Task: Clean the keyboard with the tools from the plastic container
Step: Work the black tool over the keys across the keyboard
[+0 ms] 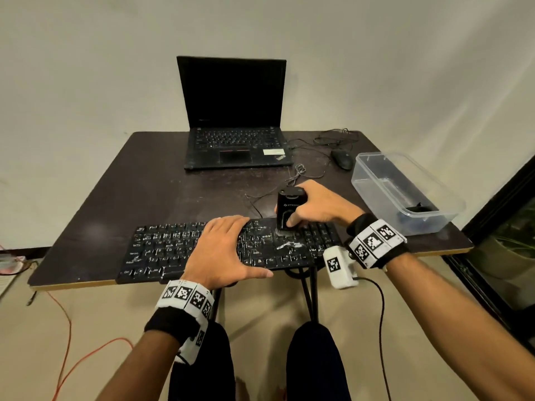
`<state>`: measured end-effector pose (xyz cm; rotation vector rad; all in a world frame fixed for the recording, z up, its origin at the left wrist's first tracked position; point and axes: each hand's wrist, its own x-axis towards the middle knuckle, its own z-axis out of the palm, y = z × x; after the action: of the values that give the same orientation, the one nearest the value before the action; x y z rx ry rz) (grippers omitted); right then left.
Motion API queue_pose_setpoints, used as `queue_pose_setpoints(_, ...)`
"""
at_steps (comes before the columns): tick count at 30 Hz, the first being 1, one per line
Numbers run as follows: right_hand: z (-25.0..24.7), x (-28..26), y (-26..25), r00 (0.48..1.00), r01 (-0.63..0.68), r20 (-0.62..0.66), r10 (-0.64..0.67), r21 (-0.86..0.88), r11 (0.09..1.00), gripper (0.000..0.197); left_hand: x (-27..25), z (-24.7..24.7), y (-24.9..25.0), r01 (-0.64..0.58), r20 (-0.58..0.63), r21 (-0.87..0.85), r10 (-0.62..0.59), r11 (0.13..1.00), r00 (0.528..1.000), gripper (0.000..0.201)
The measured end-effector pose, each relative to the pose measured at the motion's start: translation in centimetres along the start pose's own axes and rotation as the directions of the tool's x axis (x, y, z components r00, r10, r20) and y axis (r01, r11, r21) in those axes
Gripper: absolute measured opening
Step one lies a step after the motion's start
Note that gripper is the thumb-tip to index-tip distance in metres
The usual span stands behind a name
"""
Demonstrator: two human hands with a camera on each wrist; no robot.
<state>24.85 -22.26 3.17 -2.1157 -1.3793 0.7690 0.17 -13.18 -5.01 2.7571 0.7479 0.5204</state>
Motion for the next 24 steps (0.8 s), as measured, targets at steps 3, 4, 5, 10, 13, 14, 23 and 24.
queue_pose_setpoints(3, 0.3, 0.2, 0.1, 0.998, 0.041, -0.045, -0.041, 0.007, 0.999, 0.06, -0.1, 0.0, 0.0, 0.008, -0.002, -0.011, -0.008, 1.0, 1.0, 0.133)
queue_pose_setpoints(4, 0.3, 0.1, 0.0, 0.998, 0.059, -0.007, -0.059, -0.002, 0.998, 0.051, 0.0, 0.0, 0.0, 0.011, -0.004, -0.013, -0.011, 1.0, 1.0, 0.133)
queue_pose_setpoints(5, 0.3, 0.0, 0.1, 0.996, 0.071, 0.048, -0.071, 0.008, 0.997, 0.047, -0.1, 0.0, -0.1, 0.014, -0.004, -0.016, -0.014, 1.0, 1.0, 0.133)
queue_pose_setpoints(10, 0.0, 0.2, 0.8, 0.996, 0.045, -0.078, -0.043, 0.026, 0.999, 0.048, 0.0, 0.2, -0.1, 0.025, 0.022, -0.005, -0.025, 1.0, 0.999, 0.138)
queue_pose_setpoints(13, 0.2, -0.2, 0.7, 0.995, 0.099, -0.004, -0.099, 0.034, 0.995, 0.043, -0.1, 0.1, 0.0, 0.025, 0.015, -0.01, -0.025, 1.0, 1.0, 0.137)
queue_pose_setpoints(14, 0.1, -0.4, 0.6, 0.992, 0.104, 0.061, -0.106, 0.043, 0.994, 0.042, -0.1, 0.1, 0.1, 0.024, 0.013, -0.012, -0.024, 1.0, 1.0, 0.136)
queue_pose_setpoints(23, 0.3, -0.9, 0.5, 0.992, 0.115, 0.044, -0.115, -0.006, 0.993, 0.039, -0.1, -0.1, 0.2, 0.024, 0.024, -0.013, -0.024, 1.0, 0.999, 0.137)
queue_pose_setpoints(24, 0.2, -0.9, 0.6, 0.994, 0.11, 0.03, -0.109, -0.015, 0.994, 0.038, 0.0, -0.1, 0.2, 0.023, 0.024, -0.015, -0.022, 1.0, 0.999, 0.137)
